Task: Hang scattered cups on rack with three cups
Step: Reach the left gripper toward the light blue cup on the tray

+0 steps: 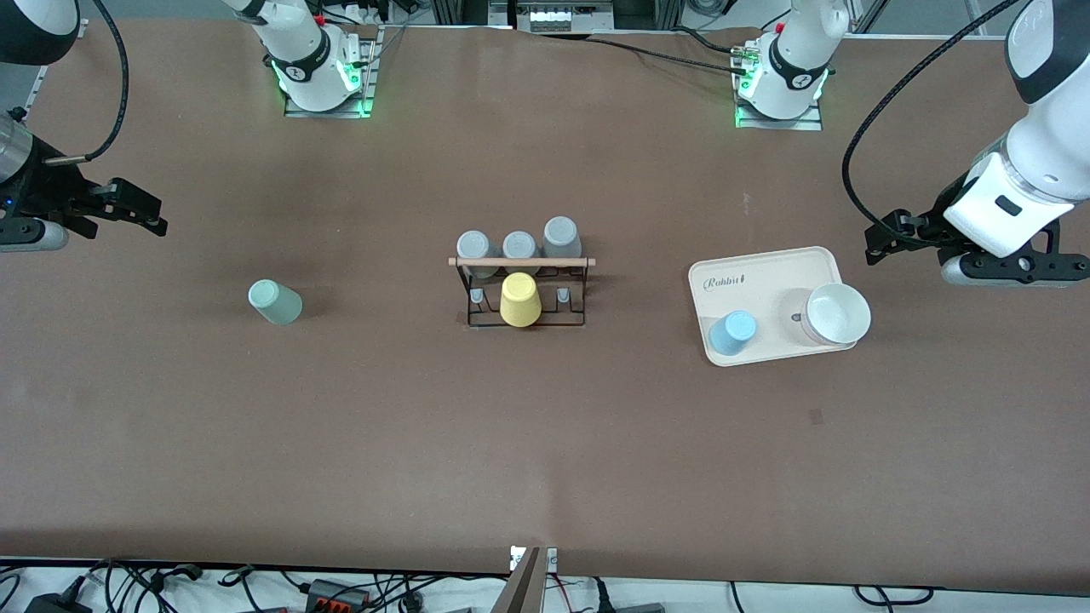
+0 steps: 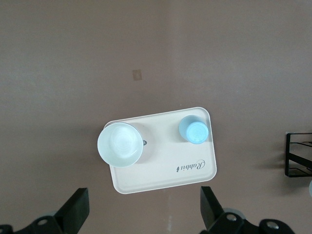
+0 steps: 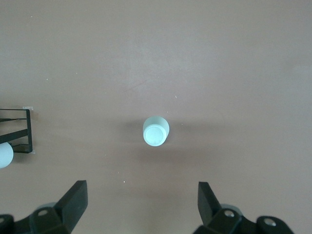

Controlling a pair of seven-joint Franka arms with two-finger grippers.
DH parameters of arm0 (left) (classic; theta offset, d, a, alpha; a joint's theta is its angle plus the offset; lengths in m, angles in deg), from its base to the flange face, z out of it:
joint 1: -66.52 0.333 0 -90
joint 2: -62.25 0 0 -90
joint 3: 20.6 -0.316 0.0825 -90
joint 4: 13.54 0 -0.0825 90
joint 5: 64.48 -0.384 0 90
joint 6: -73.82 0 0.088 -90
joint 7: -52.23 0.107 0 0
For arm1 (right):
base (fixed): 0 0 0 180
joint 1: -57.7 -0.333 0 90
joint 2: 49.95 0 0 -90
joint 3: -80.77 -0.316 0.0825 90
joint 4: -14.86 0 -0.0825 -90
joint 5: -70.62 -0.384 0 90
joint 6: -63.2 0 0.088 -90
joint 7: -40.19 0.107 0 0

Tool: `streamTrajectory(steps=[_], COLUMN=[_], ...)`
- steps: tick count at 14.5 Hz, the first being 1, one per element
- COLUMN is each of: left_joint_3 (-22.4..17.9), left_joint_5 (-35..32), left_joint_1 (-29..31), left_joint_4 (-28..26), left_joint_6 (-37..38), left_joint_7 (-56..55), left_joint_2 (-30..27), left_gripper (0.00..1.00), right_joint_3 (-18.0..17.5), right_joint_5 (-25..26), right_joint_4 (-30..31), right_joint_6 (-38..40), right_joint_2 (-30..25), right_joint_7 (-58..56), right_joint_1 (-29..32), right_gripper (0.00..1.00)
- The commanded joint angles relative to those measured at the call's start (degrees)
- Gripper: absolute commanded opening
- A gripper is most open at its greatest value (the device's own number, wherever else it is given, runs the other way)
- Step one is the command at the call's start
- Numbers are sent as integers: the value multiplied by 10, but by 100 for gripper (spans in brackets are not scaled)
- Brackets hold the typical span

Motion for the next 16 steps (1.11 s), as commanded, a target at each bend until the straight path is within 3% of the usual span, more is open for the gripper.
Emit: streamTrajectory(steps=[1,7,11,13,16], left_joint_3=[1,3,7,7,7], left_joint_5=[2,3,1,1,-19], left_joint_1=[-1,-2,-31,-42,-54], left_joint_4=[5,8,21,21,19], left_joint_6=[2,2,2,-1,-65], left_joint_7=[10,10,6,-1,-3], left_joint_2=[0,25,119,136,199], left_gripper=[100,100,100,100,100], right_joint_3=[-8,-8,-8,-8,-8], right_joint_5=[4,4,4,4,4], right_joint_4=[8,7,7,7,8], right_joint_6=[8,2,2,2,3], right_joint_2=[-20,-18,-16,-17,-16], right_joint_7=[-7,-4,-4,-4,-4], right_joint_1=[7,7,4,4,5], right_gripper=[100,100,100,100,100])
